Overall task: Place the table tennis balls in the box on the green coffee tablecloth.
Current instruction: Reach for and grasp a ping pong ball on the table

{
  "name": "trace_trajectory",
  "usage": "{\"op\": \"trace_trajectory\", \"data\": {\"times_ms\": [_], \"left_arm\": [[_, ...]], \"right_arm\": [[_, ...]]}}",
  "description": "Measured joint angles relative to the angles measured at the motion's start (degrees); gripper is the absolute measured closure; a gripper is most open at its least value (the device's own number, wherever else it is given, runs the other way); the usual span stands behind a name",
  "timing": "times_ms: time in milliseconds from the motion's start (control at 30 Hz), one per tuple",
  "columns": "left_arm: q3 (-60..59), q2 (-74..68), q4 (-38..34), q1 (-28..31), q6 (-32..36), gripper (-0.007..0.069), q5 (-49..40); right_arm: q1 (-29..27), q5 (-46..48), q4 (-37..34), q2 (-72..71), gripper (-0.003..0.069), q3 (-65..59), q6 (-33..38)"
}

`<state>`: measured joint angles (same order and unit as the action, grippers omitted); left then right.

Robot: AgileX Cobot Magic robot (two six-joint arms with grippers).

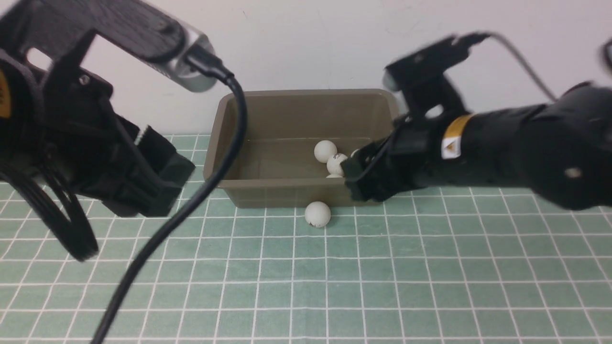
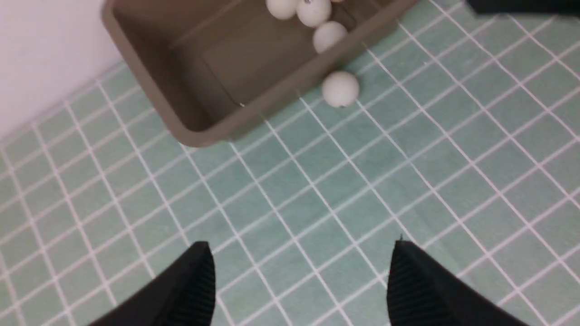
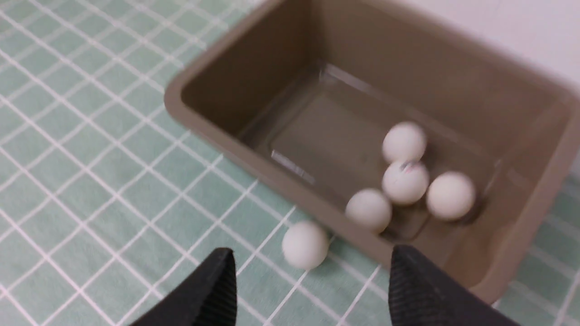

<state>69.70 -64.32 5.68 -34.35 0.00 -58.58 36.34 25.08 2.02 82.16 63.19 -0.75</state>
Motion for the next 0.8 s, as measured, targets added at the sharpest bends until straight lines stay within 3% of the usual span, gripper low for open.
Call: {"op": "trace_trajectory", "data": {"times_ms": [333, 800], "left_arm": [[0.0, -14.6, -12.6, 0.0, -0.3, 0.0167, 4.0], [0.0, -32.6, -14.6, 0.0, -4.5, 0.0167, 27.8]], "right_arm": [[0.0, 0.5, 8.9, -14.0, 0.0245, 0.0, -0.9], [0.0, 4.3, 10.0, -16.7, 0.0245, 0.0, -1.0]]}}
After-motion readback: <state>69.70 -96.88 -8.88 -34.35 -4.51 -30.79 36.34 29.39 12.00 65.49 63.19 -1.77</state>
